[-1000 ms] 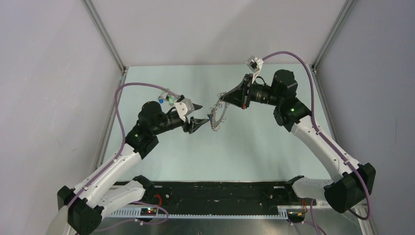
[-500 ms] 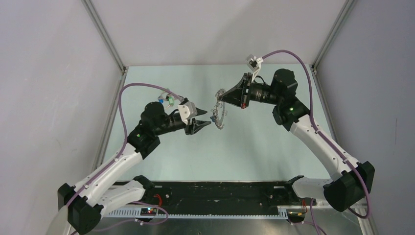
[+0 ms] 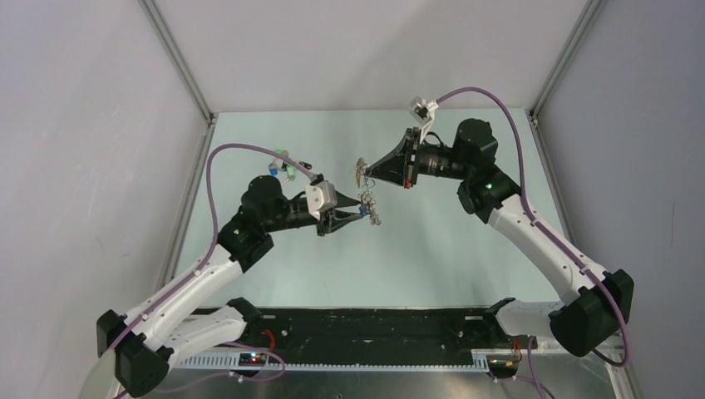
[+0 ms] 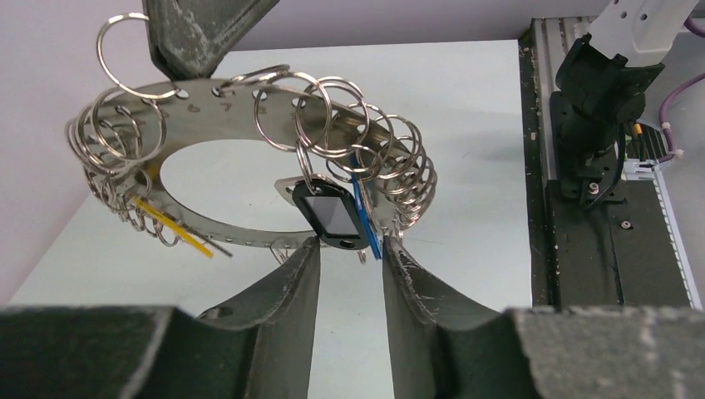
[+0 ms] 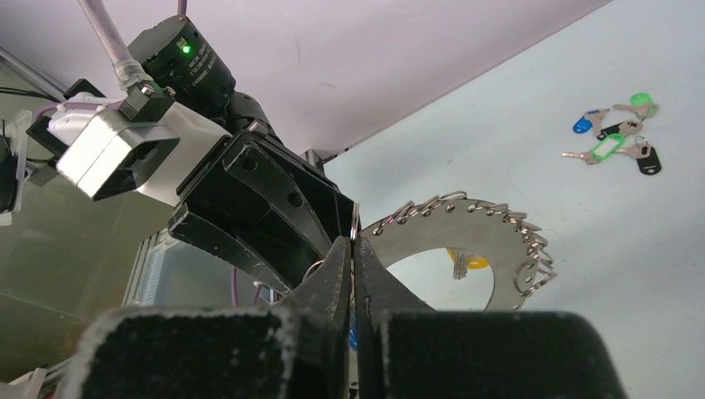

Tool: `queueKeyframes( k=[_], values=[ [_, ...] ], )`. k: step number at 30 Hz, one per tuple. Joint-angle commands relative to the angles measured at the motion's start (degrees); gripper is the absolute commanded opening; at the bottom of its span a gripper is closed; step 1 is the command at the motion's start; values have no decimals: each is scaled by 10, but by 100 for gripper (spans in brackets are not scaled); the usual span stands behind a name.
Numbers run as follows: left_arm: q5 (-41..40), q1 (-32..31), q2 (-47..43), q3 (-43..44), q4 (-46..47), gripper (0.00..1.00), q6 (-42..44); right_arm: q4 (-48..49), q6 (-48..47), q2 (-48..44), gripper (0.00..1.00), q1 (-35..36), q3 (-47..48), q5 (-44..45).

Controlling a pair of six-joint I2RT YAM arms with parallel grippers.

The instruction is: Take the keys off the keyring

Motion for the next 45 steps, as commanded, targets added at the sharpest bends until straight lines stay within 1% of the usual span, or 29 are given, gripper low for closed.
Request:
queueKeyframes(
  k=[1,3,5,6,7,9,12,15,16,17,18,20,23,29,30,31,32,33,34,35,37,39,43,45],
  values=[
    [13,-5,-13,11,23,37,5,29,-3,0,0,10,30,6],
    [11,-5,-14,13,23,35,4,27,-4,1,0,11,30,7],
    [13,-5,-14,15,23,36,0,24,-7,2,0,12,30,7],
    [16,-5,-14,15,23,38,-1,21,-9,2,0,13,30,9],
    [20,-5,-13,15,23,45,-1,21,-11,2,0,13,30,10],
    [19,-5,-14,12,23,51,-1,21,-11,5,0,13,30,10],
    [7,-6,-17,11,23,50,3,29,-5,7,0,14,30,8],
    [-10,-6,-17,14,23,34,2,42,2,9,0,17,30,3],
    [-11,-6,-17,16,23,26,1,42,3,10,0,20,30,3],
    [-13,-6,-17,17,23,21,-1,40,2,10,0,21,30,4],
    [-13,-6,-16,19,23,13,-2,38,-1,11,0,22,31,5],
    [-13,-6,-15,22,23,3,-3,30,-8,11,0,22,32,9],
    [-23,-6,-15,23,21,0,-5,3,-24,5,0,22,32,31],
    [-91,-6,-12,36,-13,0,0,-86,-99,-20,1,21,25,101],
    [-111,-6,-7,40,-17,0,2,-103,-106,-22,4,21,24,114],
    [-123,-6,-1,49,-42,0,4,-111,-120,-25,16,20,20,120],
    [-146,-6,3,56,-54,0,5,-130,-126,-27,24,20,17,130],
    [-169,-6,10,67,-71,0,5,-139,-141,-30,40,20,13,135],
    [-183,-6,14,70,-77,0,-8,-151,-146,-32,47,19,6,143],
    [-203,-5,22,80,-89,0,-17,-154,-156,-38,57,19,1,147],
    [-218,-5,39,101,-118,0,-25,-154,-167,-50,63,20,-20,149],
    [-229,-5,51,117,-140,0,-29,-150,-174,-63,66,20,-40,148],
    [-229,-5,48,122,-148,0,-29,-146,-205,-82,67,28,-71,143],
    [-223,-5,44,121,-149,0,-28,-144,-227,-84,67,43,-82,158]
  ],
)
